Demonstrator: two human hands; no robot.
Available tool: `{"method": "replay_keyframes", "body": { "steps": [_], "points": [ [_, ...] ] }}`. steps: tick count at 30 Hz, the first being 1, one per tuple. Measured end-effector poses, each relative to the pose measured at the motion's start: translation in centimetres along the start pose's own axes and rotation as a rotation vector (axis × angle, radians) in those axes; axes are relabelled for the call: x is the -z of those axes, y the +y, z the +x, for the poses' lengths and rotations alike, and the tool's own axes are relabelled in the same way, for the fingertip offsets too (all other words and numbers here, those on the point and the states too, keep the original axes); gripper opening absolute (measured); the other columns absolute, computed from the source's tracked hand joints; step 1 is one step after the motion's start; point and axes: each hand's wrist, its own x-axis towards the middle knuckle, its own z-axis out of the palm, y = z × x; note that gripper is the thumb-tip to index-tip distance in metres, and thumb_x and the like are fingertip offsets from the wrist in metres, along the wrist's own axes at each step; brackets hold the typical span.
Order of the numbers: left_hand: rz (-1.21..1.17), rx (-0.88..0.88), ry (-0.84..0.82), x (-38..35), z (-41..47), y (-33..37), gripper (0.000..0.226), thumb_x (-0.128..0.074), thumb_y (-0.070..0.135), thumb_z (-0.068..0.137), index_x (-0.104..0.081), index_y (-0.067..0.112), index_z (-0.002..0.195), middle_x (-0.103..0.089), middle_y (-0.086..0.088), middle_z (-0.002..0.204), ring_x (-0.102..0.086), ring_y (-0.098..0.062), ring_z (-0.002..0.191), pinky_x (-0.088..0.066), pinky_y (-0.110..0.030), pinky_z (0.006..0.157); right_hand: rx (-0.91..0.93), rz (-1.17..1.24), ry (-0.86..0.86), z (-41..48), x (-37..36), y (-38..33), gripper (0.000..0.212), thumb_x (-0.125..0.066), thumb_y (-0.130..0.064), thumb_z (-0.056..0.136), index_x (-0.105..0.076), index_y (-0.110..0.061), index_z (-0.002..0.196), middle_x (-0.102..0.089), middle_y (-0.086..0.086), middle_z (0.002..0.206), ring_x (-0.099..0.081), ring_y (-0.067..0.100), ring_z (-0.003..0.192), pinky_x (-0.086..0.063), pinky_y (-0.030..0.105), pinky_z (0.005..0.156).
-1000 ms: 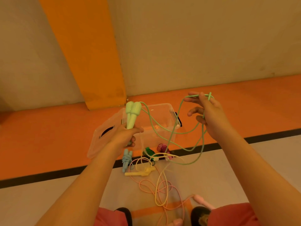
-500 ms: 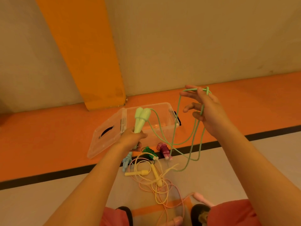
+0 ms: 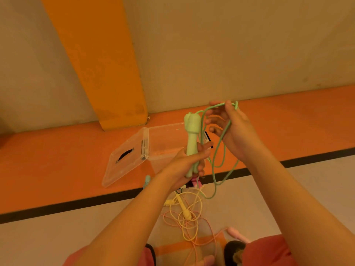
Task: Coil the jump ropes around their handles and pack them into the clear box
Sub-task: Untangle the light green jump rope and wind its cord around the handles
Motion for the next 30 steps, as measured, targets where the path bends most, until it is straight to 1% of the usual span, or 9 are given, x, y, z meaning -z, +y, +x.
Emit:
{"method": "replay_keyframes", "body": {
  "steps": [3,7,10,13,16,18,20,24,30],
  "points": [
    [-0.02,-0.058,0.078,-0.7,0.3,0.3,0.03,-0.063,-0.003,0.084,-0.043,0.017,0.076,-0.071,0.0,0.094,-0.039,-0.006,0.039,-0.036,-0.018,0.04,-0.004,-0.02,0.087,0.4,0.3,0.7,0.036,-0.033,-0.029,0.102,-0.058,-0.01,0.083,-0.055,0.003,0.067,-0.053,0.012,0.059,-0.044,0.024,0.058],
    [0.111,-0.178,0.225,-0.6,0.9,0.7,0.033,-0.077,0.001,0.068,-0.066,0.03,0.078,-0.059,0.003,0.067,-0.041,-0.009,0.044,-0.036,-0.02,0.041,-0.001,-0.182,0.161,0.8,0.6,1.4,0.042,-0.035,-0.031,0.102,-0.048,-0.013,0.066,-0.045,0.002,0.062,-0.043,0.011,0.051,-0.035,0.028,0.059],
    [0.134,-0.092,0.152,-1.0,0.9,0.2,0.028,-0.069,-0.004,0.081,-0.055,0.017,0.092,-0.052,0.003,0.054,-0.044,-0.009,0.043,-0.037,-0.021,0.042,-0.025,-0.215,0.131,0.9,0.4,2.0,0.043,-0.036,-0.034,0.101,-0.044,-0.015,0.063,-0.041,0.002,0.059,-0.039,0.012,0.049,-0.033,0.029,0.057],
    [0.186,0.042,0.003,-1.3,0.9,-0.7,0.016,-0.064,0.005,0.088,-0.049,0.011,0.084,-0.056,0.0,0.054,-0.042,-0.011,0.039,-0.038,-0.026,0.045,-0.027,-0.22,0.169,1.1,-0.1,2.3,0.045,-0.035,-0.037,0.101,-0.044,-0.017,0.062,-0.039,-0.001,0.054,-0.036,0.012,0.049,-0.031,0.028,0.056],
    [0.23,0.087,0.065,-0.9,1.1,-0.6,0.008,-0.057,0.008,0.093,-0.051,0.003,0.094,-0.061,0.003,0.062,-0.039,-0.007,0.038,-0.034,-0.02,0.04,-0.011,-0.128,0.223,1.5,0.3,1.9,0.043,-0.034,-0.036,0.101,-0.047,-0.014,0.067,-0.044,0.002,0.061,-0.04,0.012,0.05,-0.035,0.026,0.055],
    [0.095,0.078,0.117,-0.6,1.4,0.1,0.011,-0.055,0.008,0.094,-0.048,0.009,0.085,-0.053,0.0,0.063,-0.036,-0.005,0.037,-0.03,-0.016,0.037,-0.033,-0.307,0.205,1.8,1.0,2.3,0.036,-0.039,-0.037,0.099,-0.054,-0.015,0.076,-0.053,0.003,0.07,-0.05,0.012,0.06,-0.041,0.024,0.059],
    [-0.105,0.037,0.139,-0.2,1.7,1.4,0.016,-0.052,0.008,0.094,-0.046,0.011,0.08,-0.05,0.0,0.061,-0.034,-0.003,0.035,-0.027,-0.013,0.035,-0.14,-0.454,0.093,1.8,2.1,3.0,0.029,-0.045,-0.039,0.096,-0.06,-0.015,0.09,-0.062,0.009,0.087,-0.058,0.015,0.074,-0.045,0.028,0.069],
    [-0.305,-0.039,0.062,0.8,1.3,4.0,0.013,-0.055,0.016,0.085,-0.043,0.012,0.083,-0.05,0.002,0.063,-0.035,-0.003,0.036,-0.03,-0.014,0.034,-0.522,-0.598,-0.424,0.4,3.7,5.1,0.05,-0.054,-0.05,0.089,-0.058,-0.015,0.124,-0.06,0.007,0.126,-0.056,0.018,0.115,-0.043,0.034,0.098],
    [-0.269,-0.08,0.009,1.6,0.6,4.9,0.014,-0.053,0.017,0.085,-0.04,0.012,0.081,-0.048,0.002,0.065,-0.033,-0.003,0.038,-0.026,-0.014,0.037,-0.637,-0.816,-0.596,-2.3,3.2,10.4,0.035,-0.059,-0.02,0.092,-0.052,-0.02,0.127,-0.054,-0.008,0.12,-0.051,0.005,0.107,-0.042,0.012,0.085]
  ]
}}
